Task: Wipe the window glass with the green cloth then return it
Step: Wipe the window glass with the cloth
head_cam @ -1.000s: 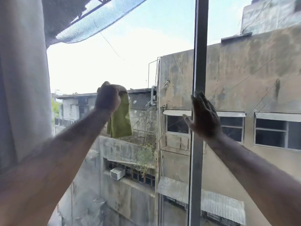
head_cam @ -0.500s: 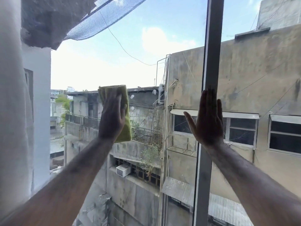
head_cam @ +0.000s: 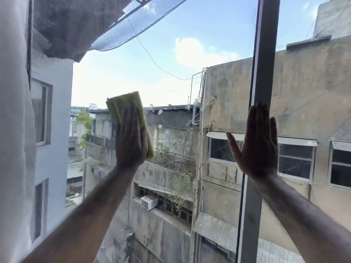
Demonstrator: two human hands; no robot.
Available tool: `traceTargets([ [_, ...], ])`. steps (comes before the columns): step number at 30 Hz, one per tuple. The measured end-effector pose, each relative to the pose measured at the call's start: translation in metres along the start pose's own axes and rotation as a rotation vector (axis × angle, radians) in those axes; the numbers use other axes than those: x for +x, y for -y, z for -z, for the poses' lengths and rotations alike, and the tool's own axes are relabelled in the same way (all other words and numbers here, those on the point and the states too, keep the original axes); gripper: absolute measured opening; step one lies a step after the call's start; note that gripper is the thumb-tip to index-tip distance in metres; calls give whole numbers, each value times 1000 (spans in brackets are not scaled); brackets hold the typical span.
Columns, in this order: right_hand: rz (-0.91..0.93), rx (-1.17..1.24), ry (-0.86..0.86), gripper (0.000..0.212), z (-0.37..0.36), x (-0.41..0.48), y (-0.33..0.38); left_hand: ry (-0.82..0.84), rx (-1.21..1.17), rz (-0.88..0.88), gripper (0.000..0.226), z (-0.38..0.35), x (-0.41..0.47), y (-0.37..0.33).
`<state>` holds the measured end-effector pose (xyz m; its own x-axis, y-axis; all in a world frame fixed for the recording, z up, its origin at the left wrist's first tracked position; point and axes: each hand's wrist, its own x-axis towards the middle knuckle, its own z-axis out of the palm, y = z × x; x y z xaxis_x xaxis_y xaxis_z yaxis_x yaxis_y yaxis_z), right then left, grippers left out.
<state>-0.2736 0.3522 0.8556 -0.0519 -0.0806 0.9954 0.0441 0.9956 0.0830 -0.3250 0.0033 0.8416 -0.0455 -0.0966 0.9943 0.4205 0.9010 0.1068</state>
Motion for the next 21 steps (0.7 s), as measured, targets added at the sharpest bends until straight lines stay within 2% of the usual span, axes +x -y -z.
traceTargets([
  [2,2,5,-2,93,-1,-1,0,-118,-72,272,55,-4,40,-21],
  [3,1,9,-5,93,-1,-1,0,-154,-96,311,55,-9,50,-33],
  [4,1,14,-10,92,-2,0,0,-157,-108,259,55,-16,52,-47],
  [5,3,18,-16,92,-1,0,0,-128,-105,125,55,-23,46,-58],
  [8,6,13,-18,91,0,0,1,108,-40,-543,58,-33,4,-66],
  [9,6,11,-12,91,0,-1,1,185,-5,-690,58,-30,3,-54],
  [10,7,11,-7,90,0,-1,1,215,13,-730,58,-25,10,-42],
  [11,6,10,-4,90,0,-1,1,195,8,-655,57,-21,17,-32],
  [15,4,16,-8,90,0,-1,1,-134,-64,103,54,-14,46,-27],
  [16,2,18,-7,90,0,-1,1,-178,-81,192,54,-17,44,-40],
  [17,2,19,-6,90,1,-1,1,-182,-98,198,54,-21,36,-51],
  [18,1,18,-5,90,1,-1,1,-131,-105,108,56,-25,23,-60],
  [19,-1,17,-4,89,1,-1,1,-38,-102,-91,58,-29,5,-64],
  [21,2,19,-6,88,3,-1,3,200,-4,-632,62,-25,-22,-50],
])
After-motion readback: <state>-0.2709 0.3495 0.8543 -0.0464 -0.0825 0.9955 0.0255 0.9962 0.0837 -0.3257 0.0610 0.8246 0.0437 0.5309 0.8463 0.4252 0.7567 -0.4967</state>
